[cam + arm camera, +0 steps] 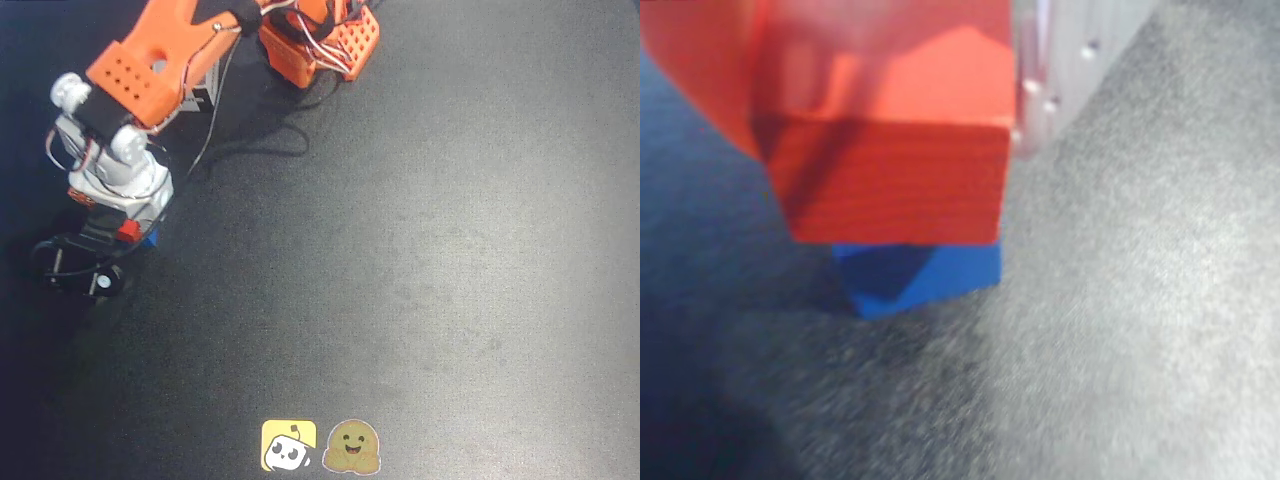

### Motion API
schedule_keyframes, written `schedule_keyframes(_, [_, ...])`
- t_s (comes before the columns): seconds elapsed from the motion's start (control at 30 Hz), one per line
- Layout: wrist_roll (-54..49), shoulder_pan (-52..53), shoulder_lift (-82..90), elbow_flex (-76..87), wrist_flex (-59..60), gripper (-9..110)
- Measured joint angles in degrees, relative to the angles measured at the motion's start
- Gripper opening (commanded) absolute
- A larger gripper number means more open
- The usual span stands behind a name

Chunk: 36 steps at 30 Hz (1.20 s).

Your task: Put the red cube on top of the blue cube.

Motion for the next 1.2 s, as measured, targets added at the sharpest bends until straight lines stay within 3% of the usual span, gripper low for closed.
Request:
schedule_keyframes(0.8, [0.4, 1.9, -0.3, 5.1, -3.7, 4])
schedule_keyframes(0.9, [0.4, 2.1, -0.3, 5.1, -3.8, 12])
schedule_keyframes(1.2, [1.7, 2.2, -0.3, 5.8, -3.8, 17])
